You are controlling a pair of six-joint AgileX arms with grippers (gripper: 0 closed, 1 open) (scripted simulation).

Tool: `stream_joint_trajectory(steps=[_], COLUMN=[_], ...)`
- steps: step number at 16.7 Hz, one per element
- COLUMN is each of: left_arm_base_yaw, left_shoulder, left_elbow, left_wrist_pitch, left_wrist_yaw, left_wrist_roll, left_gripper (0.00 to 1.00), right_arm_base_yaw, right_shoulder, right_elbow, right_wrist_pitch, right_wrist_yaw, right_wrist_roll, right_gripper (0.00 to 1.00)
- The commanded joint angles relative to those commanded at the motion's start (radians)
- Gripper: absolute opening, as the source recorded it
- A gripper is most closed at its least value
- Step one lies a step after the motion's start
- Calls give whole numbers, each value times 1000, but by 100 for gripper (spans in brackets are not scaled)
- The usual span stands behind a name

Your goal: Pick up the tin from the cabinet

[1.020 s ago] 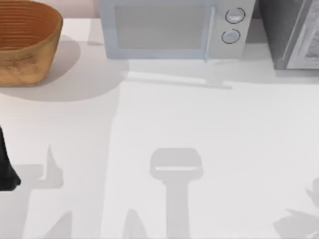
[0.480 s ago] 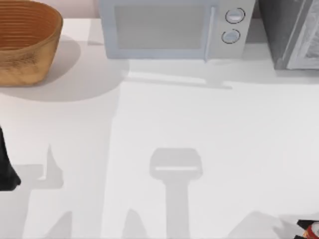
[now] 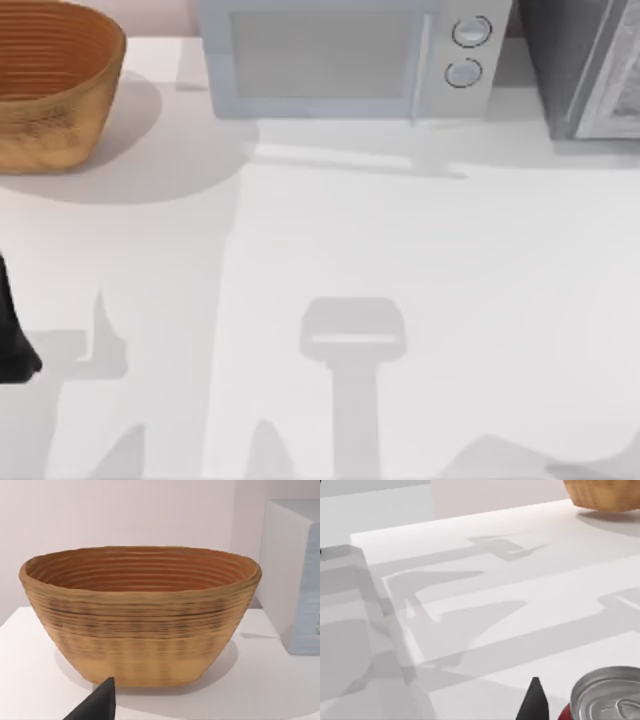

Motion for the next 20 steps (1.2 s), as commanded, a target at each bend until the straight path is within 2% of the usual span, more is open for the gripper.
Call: stream_joint_trajectory(steps=[5,11,20], left_arm_base_yaw=[0,0,0], left_shoulder=[0,0,0], left_elbow=[0,0,0], left_wrist_pitch=[0,0,0], left_wrist_yaw=[0,0,0], left_wrist_roll=[0,0,0], left_gripper=[100,100,100], right_arm_base_yaw=[-39,-52,-52], right_shoulder=[10,10,10], right_elbow=[263,303,303], right_wrist_pitch=[-212,-251,-251], right_wrist_yaw=[-128,-152,-152], right_wrist_roll=[-89,-104,-104], right_gripper=[0,0,68])
